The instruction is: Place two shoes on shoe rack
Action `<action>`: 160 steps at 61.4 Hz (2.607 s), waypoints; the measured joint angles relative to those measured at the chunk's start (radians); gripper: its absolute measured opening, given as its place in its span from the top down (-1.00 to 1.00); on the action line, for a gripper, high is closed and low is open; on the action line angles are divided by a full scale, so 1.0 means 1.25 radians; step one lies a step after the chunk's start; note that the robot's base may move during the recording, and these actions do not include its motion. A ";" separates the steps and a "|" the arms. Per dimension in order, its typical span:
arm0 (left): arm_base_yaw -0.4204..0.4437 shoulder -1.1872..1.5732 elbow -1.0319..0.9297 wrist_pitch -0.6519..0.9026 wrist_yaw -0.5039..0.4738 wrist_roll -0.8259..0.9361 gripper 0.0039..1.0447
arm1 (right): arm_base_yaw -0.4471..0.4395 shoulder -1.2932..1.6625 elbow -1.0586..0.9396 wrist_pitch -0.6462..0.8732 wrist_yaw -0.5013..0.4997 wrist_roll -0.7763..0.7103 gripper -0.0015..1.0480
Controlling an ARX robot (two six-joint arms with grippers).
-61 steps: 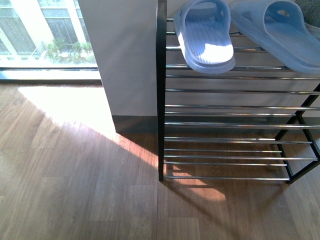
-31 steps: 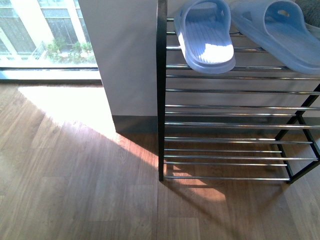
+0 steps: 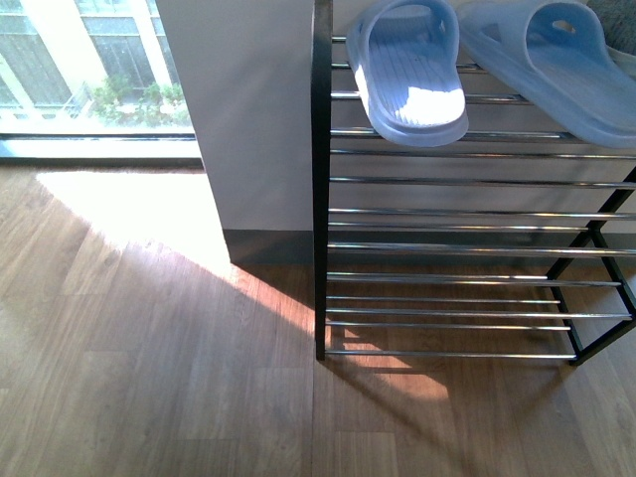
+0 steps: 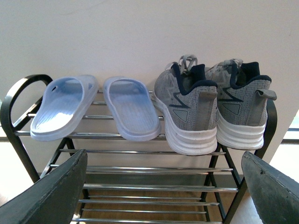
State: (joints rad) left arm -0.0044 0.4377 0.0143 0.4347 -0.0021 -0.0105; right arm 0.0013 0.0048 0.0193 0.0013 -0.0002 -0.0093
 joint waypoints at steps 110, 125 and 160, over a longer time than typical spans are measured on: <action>0.001 -0.338 0.000 -0.348 0.001 0.002 -0.83 | 0.000 0.000 0.000 -0.001 0.000 0.002 -0.82; 0.001 -0.338 0.000 -0.348 0.001 0.002 -0.83 | 0.000 0.000 0.000 -0.002 0.000 0.002 -0.82; 0.001 -0.338 0.000 -0.348 0.001 0.002 -0.83 | 0.000 -0.001 0.000 -0.002 0.002 0.002 -0.82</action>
State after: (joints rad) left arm -0.0036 0.0158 0.0143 -0.0002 -0.0006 -0.0082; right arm 0.0013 0.0040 0.0193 -0.0006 0.0021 -0.0063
